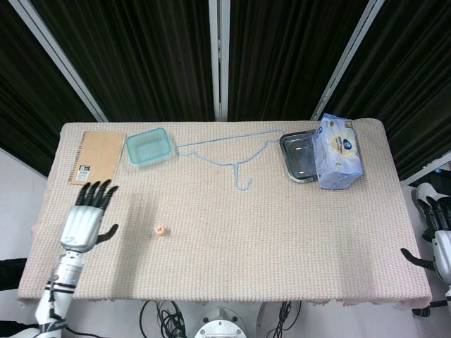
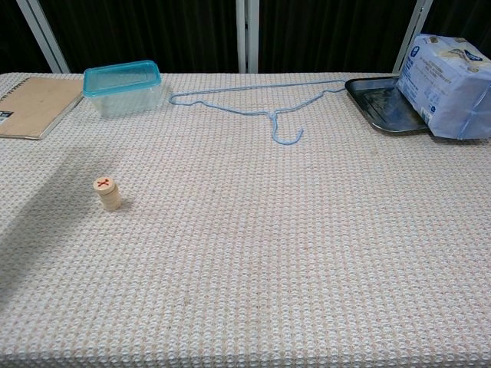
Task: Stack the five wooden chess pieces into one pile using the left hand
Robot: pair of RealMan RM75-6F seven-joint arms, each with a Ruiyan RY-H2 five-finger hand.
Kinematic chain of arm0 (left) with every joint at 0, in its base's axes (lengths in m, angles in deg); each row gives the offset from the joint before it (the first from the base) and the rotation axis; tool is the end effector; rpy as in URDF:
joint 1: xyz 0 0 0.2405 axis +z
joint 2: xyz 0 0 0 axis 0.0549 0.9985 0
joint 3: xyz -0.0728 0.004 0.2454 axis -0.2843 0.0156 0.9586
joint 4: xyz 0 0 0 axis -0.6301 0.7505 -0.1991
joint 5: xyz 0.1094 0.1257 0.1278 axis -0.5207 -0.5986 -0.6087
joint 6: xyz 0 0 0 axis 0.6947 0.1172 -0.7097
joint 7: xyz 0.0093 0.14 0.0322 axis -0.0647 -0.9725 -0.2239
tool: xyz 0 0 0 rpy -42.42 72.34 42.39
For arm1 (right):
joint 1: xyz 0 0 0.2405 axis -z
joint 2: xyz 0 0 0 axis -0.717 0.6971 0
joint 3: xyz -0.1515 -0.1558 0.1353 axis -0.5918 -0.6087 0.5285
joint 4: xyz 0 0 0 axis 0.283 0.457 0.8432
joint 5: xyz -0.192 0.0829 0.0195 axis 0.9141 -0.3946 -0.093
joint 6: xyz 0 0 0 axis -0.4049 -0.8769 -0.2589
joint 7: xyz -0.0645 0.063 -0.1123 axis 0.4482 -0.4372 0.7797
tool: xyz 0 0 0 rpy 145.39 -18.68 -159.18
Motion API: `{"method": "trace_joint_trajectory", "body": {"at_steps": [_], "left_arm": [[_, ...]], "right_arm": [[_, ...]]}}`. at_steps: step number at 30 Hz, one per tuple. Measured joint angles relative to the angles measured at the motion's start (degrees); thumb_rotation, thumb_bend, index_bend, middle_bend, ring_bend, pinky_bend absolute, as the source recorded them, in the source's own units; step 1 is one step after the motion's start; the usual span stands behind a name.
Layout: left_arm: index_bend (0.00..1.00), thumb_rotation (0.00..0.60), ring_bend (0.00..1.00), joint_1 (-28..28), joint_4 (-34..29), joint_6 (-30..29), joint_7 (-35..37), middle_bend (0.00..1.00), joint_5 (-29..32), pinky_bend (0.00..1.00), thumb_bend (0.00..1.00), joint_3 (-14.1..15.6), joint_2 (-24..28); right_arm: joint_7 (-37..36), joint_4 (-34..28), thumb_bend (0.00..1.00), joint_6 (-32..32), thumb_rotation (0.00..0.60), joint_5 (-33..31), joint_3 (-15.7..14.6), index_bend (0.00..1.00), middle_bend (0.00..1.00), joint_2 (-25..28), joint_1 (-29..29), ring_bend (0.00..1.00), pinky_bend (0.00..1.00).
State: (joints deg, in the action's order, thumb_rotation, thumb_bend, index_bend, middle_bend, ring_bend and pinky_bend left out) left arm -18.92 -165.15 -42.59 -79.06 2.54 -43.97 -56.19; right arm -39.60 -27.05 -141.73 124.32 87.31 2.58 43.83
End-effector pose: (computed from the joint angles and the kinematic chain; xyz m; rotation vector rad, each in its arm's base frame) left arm -0.2295 0.2407 0.0948 -1.5328 -0.8377 -0.9277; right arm -0.3255 -0.1680 0.2013 1.2934 -0.9844 0.8298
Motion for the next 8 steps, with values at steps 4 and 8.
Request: {"method": "trace_joint_trajectory", "body": {"at_steps": [4, 8], "left_arm": [[0.05, 0.502, 0.0, 4.4, 6.3, -3.8, 9.4, 0.0, -2.4, 0.0, 0.17, 0.2, 3.1], [0.05, 0.489, 0.0, 7.1, 10.3, -4.8, 15.2, 0.0, -3.9, 0.0, 0.17, 0.5, 4.8]], "right_arm": [[1.4, -0.1, 0.08, 0.5, 0.6, -0.3, 0.2, 0.0, 0.0, -0.4, -0.5, 0.0, 0.0], [2.6, -0.1, 0.07, 1.0, 0.6, -0.1, 0.2, 0.0, 0.0, -1.0, -1.0, 0.0, 0.0]]}}
